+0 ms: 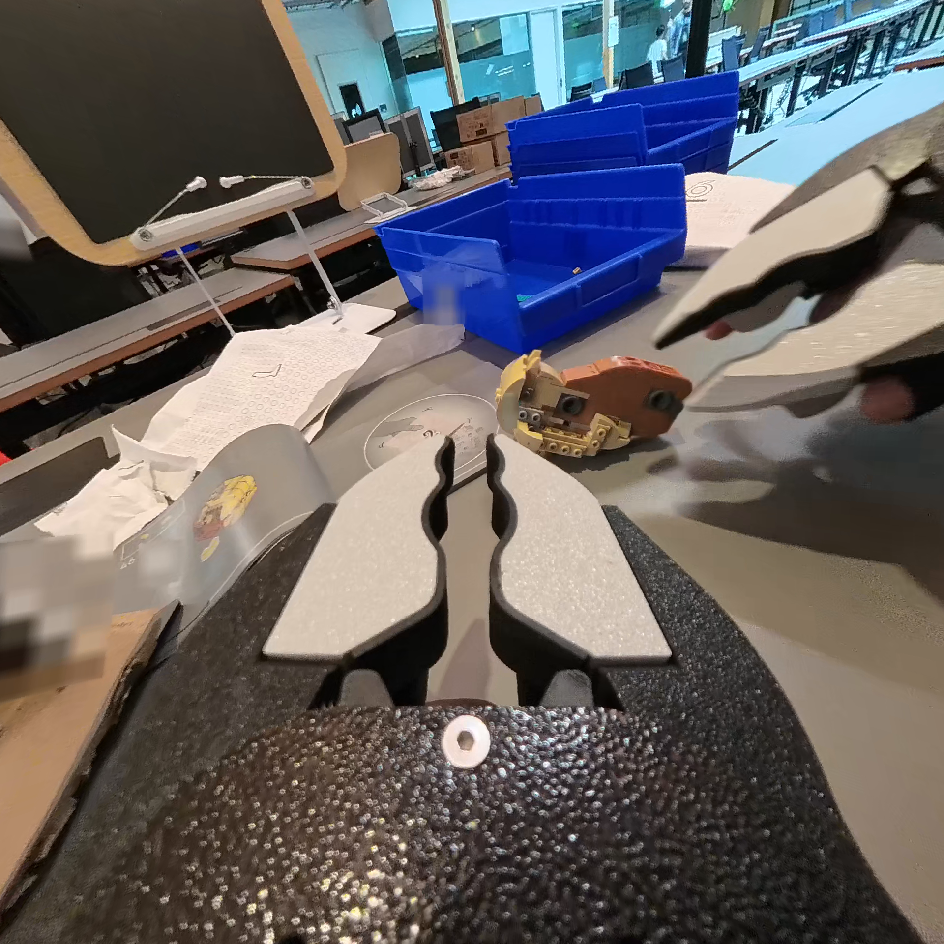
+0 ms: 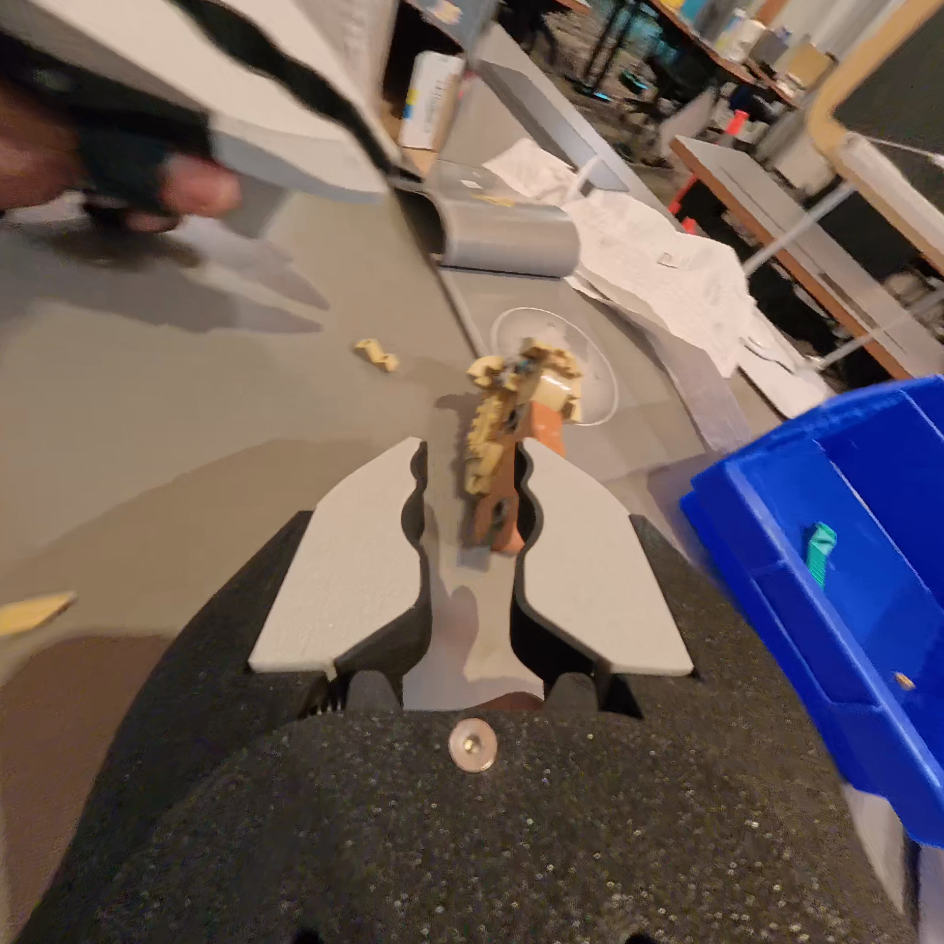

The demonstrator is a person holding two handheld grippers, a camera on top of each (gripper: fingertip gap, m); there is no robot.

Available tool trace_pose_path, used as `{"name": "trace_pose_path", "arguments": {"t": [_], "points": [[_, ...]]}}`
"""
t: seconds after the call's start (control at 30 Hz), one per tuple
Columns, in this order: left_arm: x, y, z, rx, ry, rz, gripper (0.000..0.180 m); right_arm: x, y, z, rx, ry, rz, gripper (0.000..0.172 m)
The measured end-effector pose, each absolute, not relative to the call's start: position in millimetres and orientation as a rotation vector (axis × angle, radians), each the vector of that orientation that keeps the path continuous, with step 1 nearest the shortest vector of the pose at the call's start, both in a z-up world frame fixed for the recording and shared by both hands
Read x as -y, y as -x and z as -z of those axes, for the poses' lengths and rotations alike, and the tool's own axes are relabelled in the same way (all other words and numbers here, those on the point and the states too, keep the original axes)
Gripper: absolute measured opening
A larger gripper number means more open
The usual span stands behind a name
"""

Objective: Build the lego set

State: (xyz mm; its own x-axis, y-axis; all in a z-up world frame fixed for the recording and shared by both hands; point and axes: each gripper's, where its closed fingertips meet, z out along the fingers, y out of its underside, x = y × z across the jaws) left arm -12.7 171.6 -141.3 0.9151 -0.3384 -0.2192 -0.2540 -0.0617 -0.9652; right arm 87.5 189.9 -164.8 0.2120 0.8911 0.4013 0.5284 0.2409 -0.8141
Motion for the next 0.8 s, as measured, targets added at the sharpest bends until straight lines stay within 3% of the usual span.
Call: {"name": "trace_pose_path", "arguments": {"t": [0.27,0.8], "points": [[-164,15,138,-0.45,1.634,0.091,0.011,-93,-116,190,1.755,1.429,-0.799,0.027],[-158,15,136,-0.453,1.608,0.082,0.011,-62,-122,206,1.891,1.38,-0.833,0.031]]}}
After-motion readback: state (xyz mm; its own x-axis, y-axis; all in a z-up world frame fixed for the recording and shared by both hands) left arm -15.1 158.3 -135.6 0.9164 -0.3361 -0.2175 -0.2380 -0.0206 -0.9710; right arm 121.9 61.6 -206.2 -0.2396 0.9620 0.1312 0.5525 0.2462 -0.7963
